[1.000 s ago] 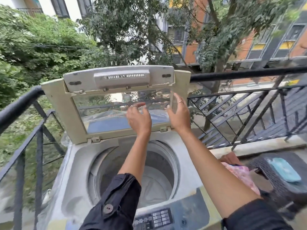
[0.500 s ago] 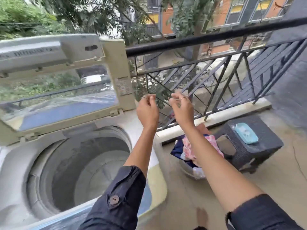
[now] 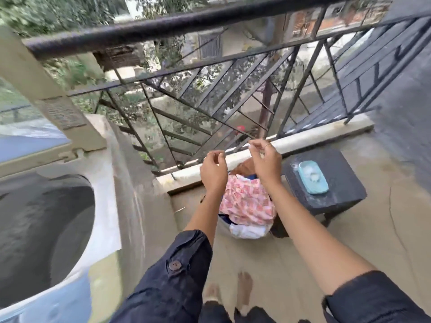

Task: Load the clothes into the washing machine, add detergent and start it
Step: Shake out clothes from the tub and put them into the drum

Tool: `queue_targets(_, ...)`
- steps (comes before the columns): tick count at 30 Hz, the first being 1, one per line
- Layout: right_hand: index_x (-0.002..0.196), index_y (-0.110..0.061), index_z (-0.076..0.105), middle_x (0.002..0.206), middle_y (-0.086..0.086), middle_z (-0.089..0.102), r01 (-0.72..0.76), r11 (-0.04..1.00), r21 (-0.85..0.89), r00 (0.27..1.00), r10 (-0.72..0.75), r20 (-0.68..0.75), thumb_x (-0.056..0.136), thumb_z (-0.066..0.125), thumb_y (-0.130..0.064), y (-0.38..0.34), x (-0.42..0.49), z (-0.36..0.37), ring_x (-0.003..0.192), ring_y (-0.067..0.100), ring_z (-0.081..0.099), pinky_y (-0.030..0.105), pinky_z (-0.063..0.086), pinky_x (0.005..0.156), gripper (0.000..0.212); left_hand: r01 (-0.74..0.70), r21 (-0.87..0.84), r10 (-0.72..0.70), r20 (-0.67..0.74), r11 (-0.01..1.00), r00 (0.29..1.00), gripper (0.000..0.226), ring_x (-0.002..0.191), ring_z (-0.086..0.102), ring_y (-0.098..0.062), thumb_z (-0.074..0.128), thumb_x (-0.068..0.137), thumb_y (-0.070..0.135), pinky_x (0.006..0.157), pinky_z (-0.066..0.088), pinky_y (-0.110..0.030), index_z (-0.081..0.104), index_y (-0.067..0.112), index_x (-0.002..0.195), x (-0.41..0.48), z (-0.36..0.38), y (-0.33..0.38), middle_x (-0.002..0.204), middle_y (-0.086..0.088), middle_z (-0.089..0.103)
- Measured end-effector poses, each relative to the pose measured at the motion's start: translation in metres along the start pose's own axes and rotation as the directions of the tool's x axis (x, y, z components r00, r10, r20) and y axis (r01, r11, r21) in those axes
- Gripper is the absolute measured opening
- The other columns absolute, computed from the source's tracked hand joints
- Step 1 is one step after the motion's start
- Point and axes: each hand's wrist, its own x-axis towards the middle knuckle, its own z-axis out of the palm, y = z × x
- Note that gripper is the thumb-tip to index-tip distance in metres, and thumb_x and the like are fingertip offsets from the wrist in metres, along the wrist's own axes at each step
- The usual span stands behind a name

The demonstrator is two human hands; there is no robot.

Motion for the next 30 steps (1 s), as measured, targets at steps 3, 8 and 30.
queue_targets(3, 0.102, -0.008, 0.068, 0.102, 0.009, 0.07, -0.106, 0.994, 0.009, 0.994, 0.106, 0.003, 0.089, 0.058, -0.016, 0.045, 0.013, 0.0, 0.093, 0.02, 0.063, 0.029, 0.047, 0.082, 0.018, 0.002, 0.054, -0.004, 0.047, 0.999, 0.999, 0.02, 0.094, 0.062, -0.025, 0.051, 0.091, 0.021, 0.078, 0.043, -0.03, 0.065, 0.013, 0.102, 0.009, 0.027, -0.02, 0.097, -0.008, 0.069)
queue_targets(8, 0.102, -0.007, 0.068, 0.101, 0.011, 0.07, -0.238, 0.971, 0.003, 0.971, 0.238, 0.007, 0.088, 0.061, -0.016, 0.13, 0.026, 0.019, 0.095, 0.024, 0.064, 0.025, 0.046, 0.078, 0.018, 0.032, 0.198, -0.057, 0.122, 0.98, 0.991, 0.023, 0.1, 0.062, -0.024, 0.049, 0.093, 0.023, 0.075, 0.038, -0.024, 0.061, 0.012, 0.11, 0.037, 0.075, -0.077, 0.106, -0.007, 0.069)
queue_targets(30, 0.133, -0.018, 0.049, 0.136, 0.018, 0.047, -0.621, 0.731, -0.284, 0.773, 0.631, -0.067, 0.081, 0.065, -0.042, 0.402, 0.036, 0.144, 0.123, 0.038, 0.046, 0.043, 0.041, 0.096, 0.059, 0.194, 0.345, -0.31, 0.323, 0.918, 0.894, 0.068, 0.108, 0.056, -0.042, 0.05, 0.077, 0.059, 0.093, 0.045, -0.048, 0.058, -0.001, 0.109, 0.103, 0.244, -0.304, 0.113, -0.028, 0.06)
